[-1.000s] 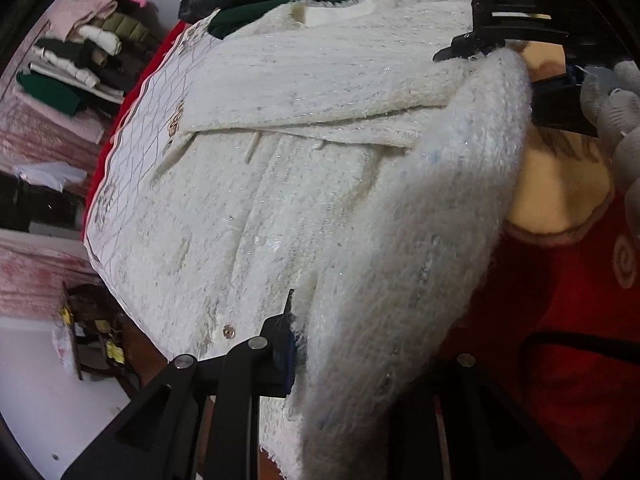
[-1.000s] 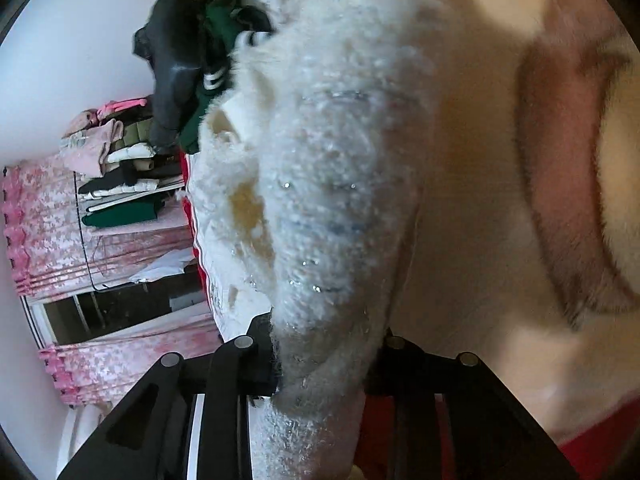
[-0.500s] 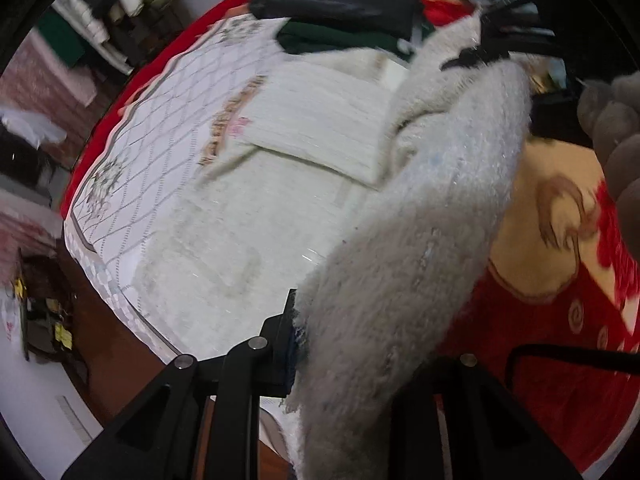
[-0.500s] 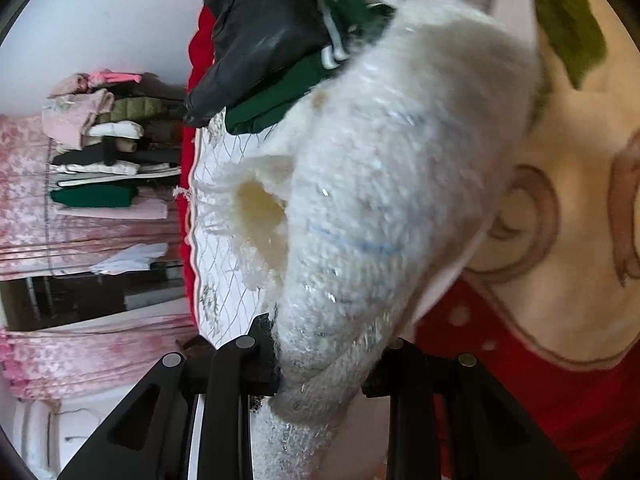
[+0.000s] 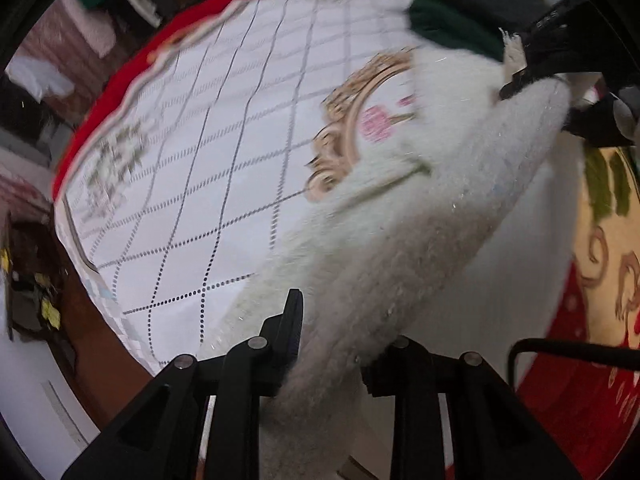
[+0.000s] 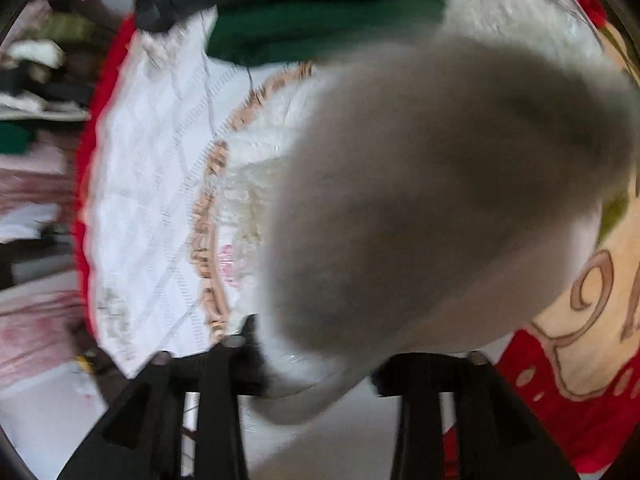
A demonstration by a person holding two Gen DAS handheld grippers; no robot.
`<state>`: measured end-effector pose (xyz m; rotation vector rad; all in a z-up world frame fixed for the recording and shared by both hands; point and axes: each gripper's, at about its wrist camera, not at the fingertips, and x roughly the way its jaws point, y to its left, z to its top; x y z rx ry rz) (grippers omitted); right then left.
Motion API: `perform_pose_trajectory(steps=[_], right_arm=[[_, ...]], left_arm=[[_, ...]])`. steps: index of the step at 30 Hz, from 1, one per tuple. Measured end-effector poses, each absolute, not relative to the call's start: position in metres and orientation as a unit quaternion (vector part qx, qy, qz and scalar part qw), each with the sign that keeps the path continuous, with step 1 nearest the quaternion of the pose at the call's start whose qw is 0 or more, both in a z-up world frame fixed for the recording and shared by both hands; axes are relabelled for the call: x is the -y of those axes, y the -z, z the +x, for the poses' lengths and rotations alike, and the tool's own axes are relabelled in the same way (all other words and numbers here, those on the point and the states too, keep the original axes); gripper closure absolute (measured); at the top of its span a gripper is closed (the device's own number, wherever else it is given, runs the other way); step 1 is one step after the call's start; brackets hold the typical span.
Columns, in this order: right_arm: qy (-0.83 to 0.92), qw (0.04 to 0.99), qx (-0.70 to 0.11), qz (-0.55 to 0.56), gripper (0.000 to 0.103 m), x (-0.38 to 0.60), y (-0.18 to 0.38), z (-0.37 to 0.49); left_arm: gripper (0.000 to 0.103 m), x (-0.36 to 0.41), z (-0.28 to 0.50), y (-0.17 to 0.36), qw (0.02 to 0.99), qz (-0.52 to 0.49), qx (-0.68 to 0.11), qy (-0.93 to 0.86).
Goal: Fold large clothes
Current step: 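Lay the lifted side onto the cardigan with the right gripper while the left gripper grasps the hem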
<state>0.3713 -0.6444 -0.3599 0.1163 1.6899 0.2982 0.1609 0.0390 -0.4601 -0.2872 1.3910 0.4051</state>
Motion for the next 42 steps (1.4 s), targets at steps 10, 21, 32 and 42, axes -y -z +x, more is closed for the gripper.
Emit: perform_pose_trajectory(steps=[10,21,32,42], right_arm=[[-0.183,0.654,-0.728,0.095,0.038,0.692,0.290,0.356],[-0.213,0.655,-0.721,0.075,0.039,0.663,0.299,0.387],[-0.106,0.582,-0.792,-0.151,0.041,0.774,0.335,0.331],[-0.043,0.616,-0.786,-0.033,0.040,0.868,0.301,0.315]], left_arm=[[0.048,-0.100,0.120,0.461,0.696,-0.281,-0.637,-0.174],[0.018,-0.122,0.123,0.462,0.694,-0.210,-0.642,-0.248],[0.018,-0.111,0.107,0.437,0.709,-0.195,-0.638,-0.229],[0.018,-0.094,0.111,0.444,0.703,-0.166,-0.652,-0.228]])
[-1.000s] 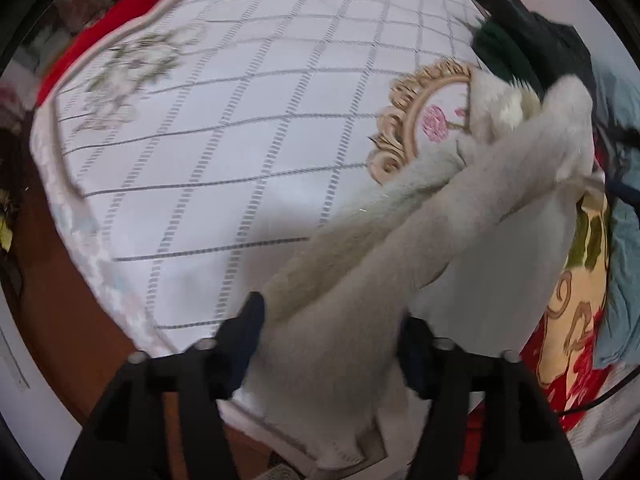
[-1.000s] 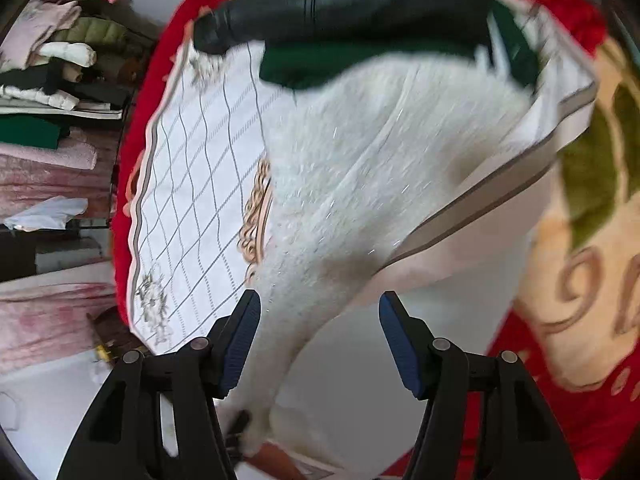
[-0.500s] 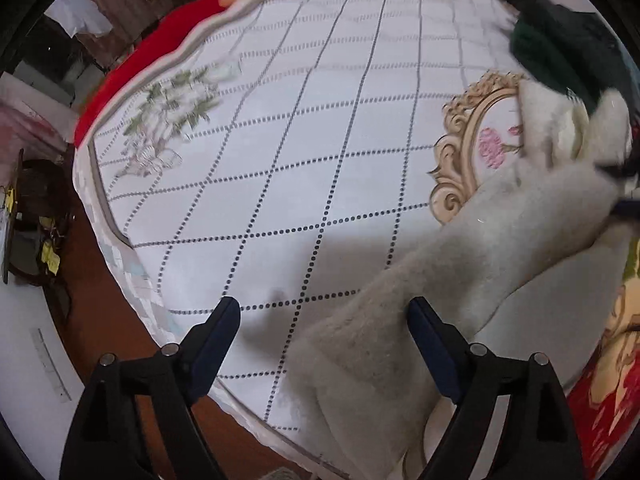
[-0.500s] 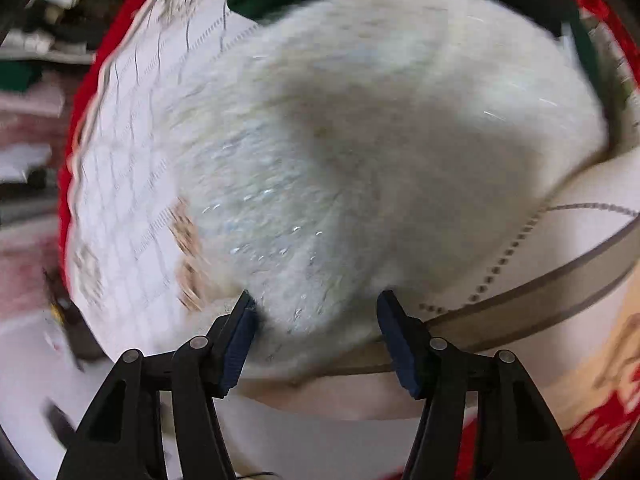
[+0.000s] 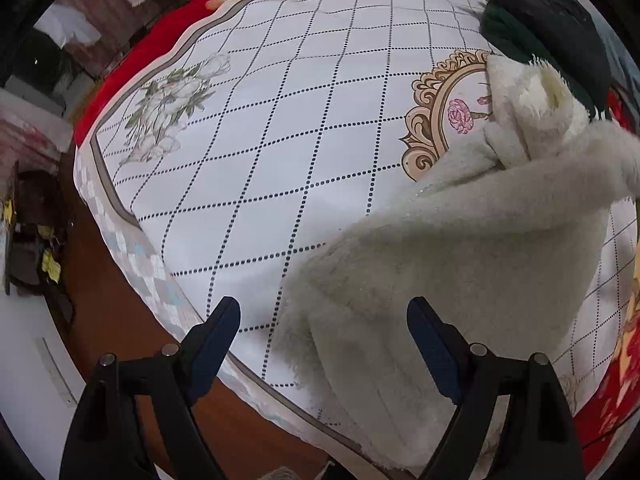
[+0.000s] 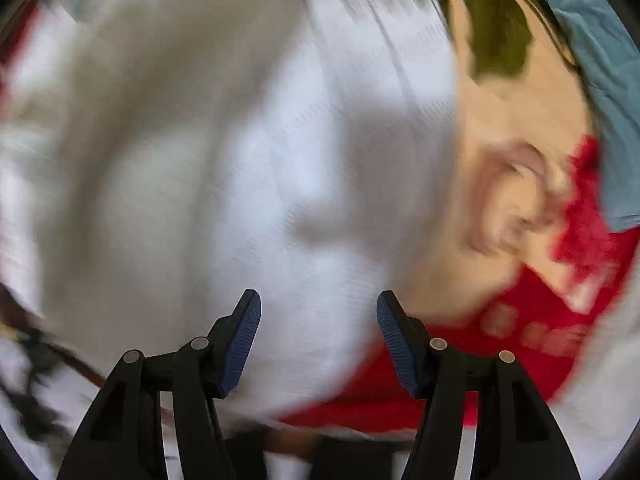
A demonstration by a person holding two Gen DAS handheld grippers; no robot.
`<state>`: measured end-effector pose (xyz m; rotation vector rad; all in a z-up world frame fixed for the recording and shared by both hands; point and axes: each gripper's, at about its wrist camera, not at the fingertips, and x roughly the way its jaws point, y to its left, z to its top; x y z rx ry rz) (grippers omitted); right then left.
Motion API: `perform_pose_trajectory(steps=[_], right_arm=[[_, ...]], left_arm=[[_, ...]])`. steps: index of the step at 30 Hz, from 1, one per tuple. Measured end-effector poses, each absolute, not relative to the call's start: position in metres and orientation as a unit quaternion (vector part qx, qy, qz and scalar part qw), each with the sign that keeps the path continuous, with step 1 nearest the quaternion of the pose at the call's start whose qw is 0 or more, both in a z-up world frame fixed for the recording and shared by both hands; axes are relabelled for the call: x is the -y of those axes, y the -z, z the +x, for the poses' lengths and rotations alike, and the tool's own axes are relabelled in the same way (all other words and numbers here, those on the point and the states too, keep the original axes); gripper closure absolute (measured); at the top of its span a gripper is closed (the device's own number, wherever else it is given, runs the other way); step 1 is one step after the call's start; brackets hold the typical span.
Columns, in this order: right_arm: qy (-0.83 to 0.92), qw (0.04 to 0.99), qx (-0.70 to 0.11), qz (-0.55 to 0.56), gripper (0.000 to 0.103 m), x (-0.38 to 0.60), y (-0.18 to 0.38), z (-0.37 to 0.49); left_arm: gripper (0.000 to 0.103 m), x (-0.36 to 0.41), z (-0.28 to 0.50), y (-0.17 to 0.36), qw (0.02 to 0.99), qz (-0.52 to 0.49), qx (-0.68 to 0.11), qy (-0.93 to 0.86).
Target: Fold large clothes
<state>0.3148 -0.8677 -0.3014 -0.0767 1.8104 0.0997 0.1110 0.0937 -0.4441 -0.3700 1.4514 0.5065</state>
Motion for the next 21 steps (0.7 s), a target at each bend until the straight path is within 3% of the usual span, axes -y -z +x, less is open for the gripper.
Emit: perform_pose_trajectory(steps=[3,12,21], right_arm=[[-0.114,0.637,-0.759,0.077,0.040,0.832,0.295,0.335],[-0.228,0.644,-0.700,0.209,0.040,0.699,0.333,0.399],[-0.216,0.656,-0.692,0.209,0.040,0.724,0.309,0.387]], left_arm=[[0.018,-0.095,0.114,0.452,0.702,-0.153,-0.656,-0.232],[0.018,-0.114,0.103,0.470,0.688,-0.162,-0.661,-0.254],[0.018,-0.139,0.029,0.450,0.653,-0.355,-0.609,-0.278]])
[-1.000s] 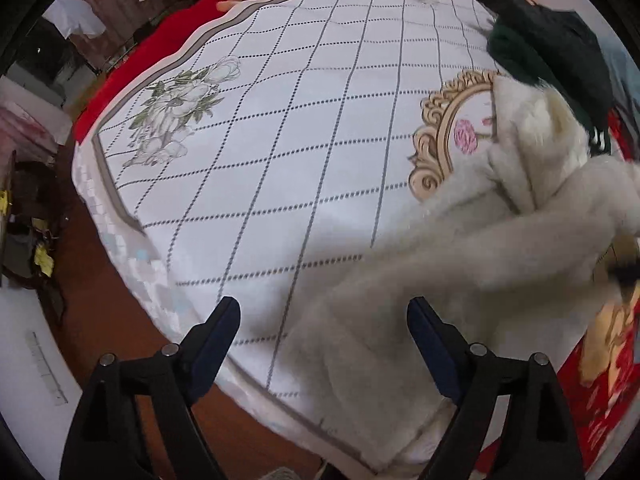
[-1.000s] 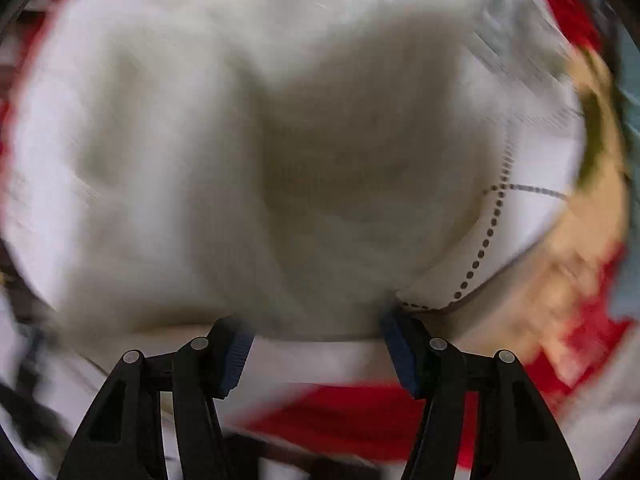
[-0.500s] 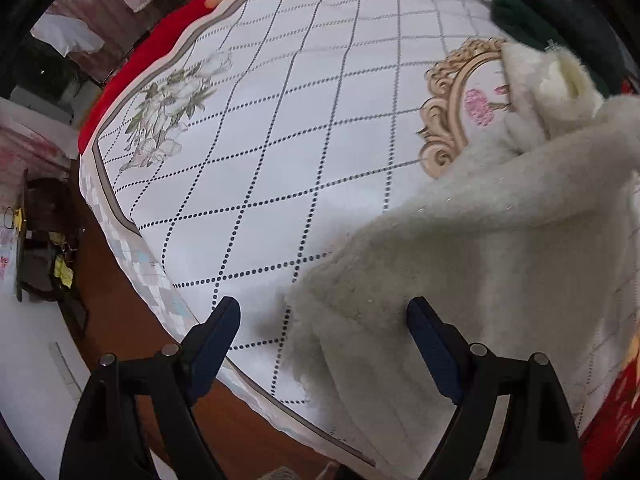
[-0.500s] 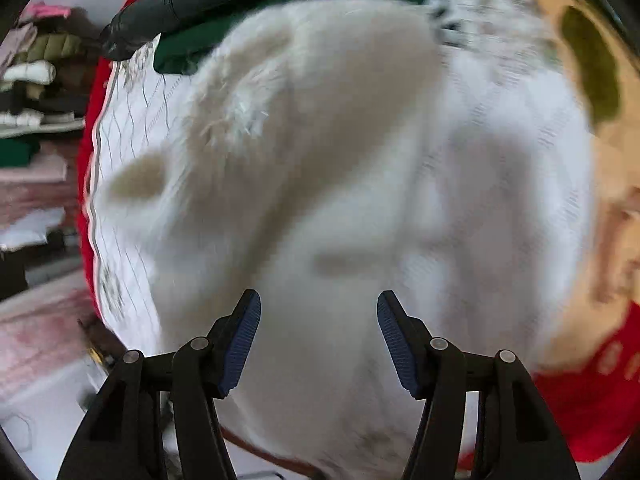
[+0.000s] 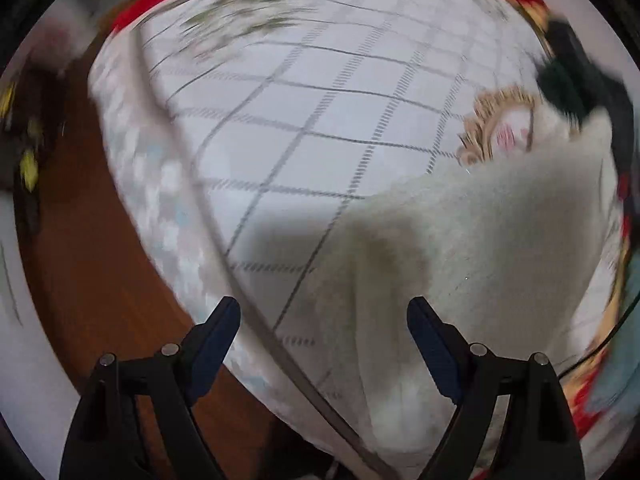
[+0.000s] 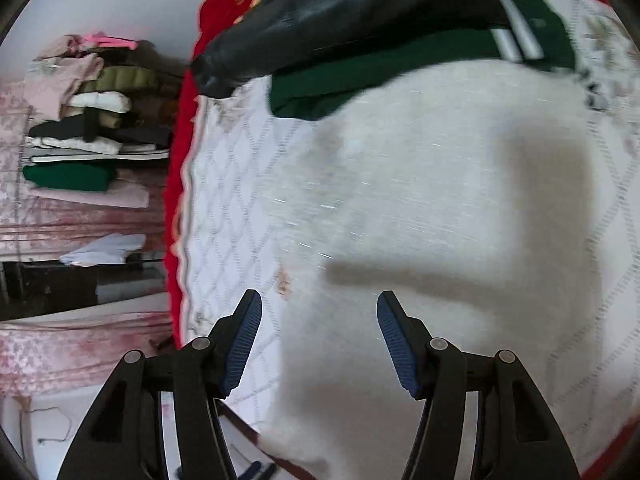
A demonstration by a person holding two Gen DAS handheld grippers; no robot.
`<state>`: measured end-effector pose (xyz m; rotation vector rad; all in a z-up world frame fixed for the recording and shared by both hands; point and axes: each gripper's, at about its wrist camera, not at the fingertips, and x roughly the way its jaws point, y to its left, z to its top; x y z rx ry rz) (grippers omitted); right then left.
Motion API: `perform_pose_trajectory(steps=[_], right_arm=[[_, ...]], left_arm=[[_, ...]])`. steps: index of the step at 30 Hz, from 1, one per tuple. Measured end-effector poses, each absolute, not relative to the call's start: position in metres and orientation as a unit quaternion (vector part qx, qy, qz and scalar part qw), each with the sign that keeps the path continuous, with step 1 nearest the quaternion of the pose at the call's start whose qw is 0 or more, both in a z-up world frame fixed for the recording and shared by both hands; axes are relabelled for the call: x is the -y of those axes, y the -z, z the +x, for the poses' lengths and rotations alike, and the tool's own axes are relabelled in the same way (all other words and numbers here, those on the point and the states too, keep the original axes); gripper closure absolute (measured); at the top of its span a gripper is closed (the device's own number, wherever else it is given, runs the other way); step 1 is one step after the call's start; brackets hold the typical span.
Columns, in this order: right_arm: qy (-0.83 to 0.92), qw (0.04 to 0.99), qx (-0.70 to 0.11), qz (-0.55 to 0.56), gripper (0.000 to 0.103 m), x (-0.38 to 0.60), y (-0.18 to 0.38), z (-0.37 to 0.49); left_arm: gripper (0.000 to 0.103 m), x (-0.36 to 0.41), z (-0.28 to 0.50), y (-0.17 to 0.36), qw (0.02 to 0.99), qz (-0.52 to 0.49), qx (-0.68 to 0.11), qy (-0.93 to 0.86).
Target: Fold large clothes
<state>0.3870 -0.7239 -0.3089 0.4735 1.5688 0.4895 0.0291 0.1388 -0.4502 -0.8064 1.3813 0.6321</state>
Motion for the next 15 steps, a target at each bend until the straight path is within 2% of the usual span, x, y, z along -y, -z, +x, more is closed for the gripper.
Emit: perform_pose_trajectory(steps=[4,9,12,14,15], right_arm=[[-0.205,0.654,-0.713,0.149,0.040,0.718,0.321,0.377],[-0.198,0.645,-0.734,0.079,0.040,0.666,0.367,0.388],[-0.190,0.640,-0.743,0.049,0.040,0.645,0.389,0.394],[-0.198,0.637,-0.744,0.037,0.040,0.642,0.383,0.395],[-0.205,0.636,-0.743,0.041,0.040,0.647,0.377,0.395]], left_arm=[[0.018,-0.151,0.008,0.450,0.631,-0.432,-0.575,-0.291],[0.018,-0.153,0.035,0.468,0.619,-0.512,-0.541,-0.250],[0.018,-0.146,0.062,0.480,0.629,-0.503,-0.541,-0.242],[0.020,-0.142,0.083,0.494,0.631,-0.470,-0.562,-0.255],[0.030,-0.141,0.089,0.497,0.638,-0.460,-0.558,-0.265]])
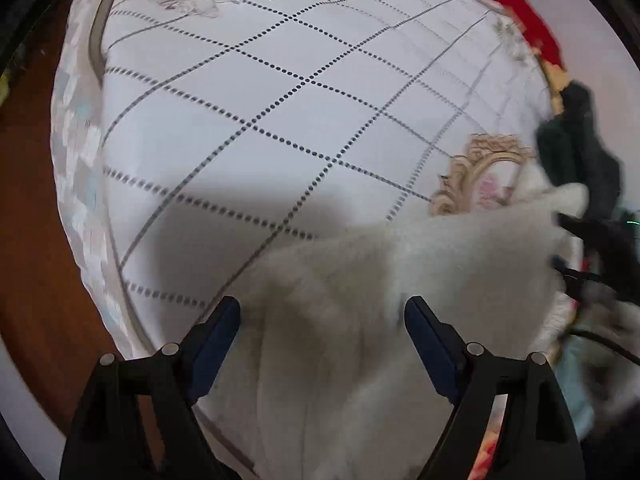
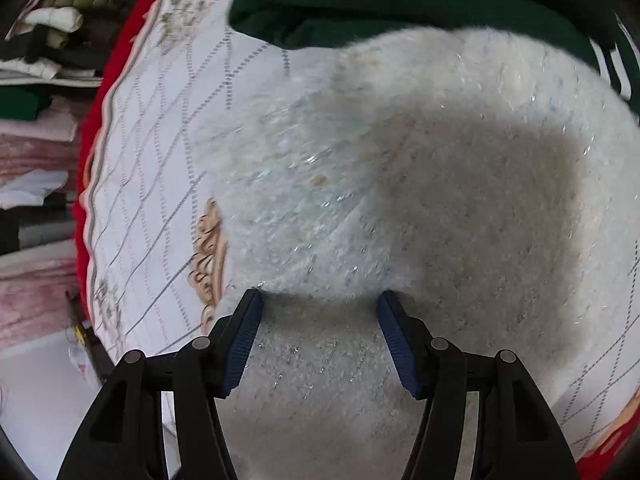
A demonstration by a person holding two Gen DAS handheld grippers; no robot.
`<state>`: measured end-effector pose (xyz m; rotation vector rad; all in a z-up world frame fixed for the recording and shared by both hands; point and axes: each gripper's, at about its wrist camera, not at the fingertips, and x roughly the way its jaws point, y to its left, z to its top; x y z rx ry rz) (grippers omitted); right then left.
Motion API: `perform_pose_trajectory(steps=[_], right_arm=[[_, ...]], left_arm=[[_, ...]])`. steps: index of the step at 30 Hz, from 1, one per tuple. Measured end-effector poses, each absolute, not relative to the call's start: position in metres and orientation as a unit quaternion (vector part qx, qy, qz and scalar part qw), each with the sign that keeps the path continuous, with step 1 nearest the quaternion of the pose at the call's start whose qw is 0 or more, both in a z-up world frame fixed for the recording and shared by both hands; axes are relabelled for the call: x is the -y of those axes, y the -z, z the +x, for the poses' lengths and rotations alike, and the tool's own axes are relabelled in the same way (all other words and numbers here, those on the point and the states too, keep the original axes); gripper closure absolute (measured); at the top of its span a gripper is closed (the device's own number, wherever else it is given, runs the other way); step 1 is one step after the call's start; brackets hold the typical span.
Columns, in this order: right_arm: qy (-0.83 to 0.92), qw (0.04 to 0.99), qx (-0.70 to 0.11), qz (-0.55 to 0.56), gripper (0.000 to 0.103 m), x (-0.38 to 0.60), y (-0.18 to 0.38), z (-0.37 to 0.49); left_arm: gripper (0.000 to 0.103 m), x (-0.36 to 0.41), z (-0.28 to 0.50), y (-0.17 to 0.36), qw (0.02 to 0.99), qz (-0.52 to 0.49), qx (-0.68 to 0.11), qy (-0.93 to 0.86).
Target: Fold large clothes
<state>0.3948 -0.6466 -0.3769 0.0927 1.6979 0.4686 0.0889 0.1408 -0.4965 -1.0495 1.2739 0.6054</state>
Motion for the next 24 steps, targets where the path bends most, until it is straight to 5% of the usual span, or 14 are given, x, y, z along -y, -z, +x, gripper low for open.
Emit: perform_pose_trajectory(steps=[2,5,10,18,21,23,24], right_arm=[[-0.227,0.632,-0.737,0.069,0.040,0.663,0.364,0.395],[-0.231,0.644,-0.721,0.112,0.039,0.707,0.341,0.393],[-0.177,0.690,-0.687,0.145,0.021,0.802,0.321,0.405],[-0.233,0.638,-0.722,0.127,0.018,0.830,0.416,0.449],[-0.264,0.612,-0.721,0.190,0.001,0.826,0.437,0.463],[-0.286,0.603,-0.713,0.214,0.004,0.818,0.438,0.468],[-0.299,0.601,-0.710,0.214,0.018,0.812,0.437,0.468]], left_arm=[[0.070,-0.138,0.092,0.492,0.650,-0.430,-0.557,-0.287],[0.084,-0.130,0.087,0.487,0.660,-0.416,-0.549,-0.301],[0.087,-0.118,0.070,0.475,0.673,-0.382,-0.553,-0.309],[0.089,-0.116,0.065,0.480,0.667,-0.355,-0.572,-0.320],[0.089,-0.113,0.073,0.478,0.668,-0.348,-0.571,-0.325],[0.089,-0.113,0.074,0.475,0.671,-0.342,-0.569,-0.331],[0.085,-0.112,0.076,0.475,0.672,-0.340,-0.566,-0.335]])
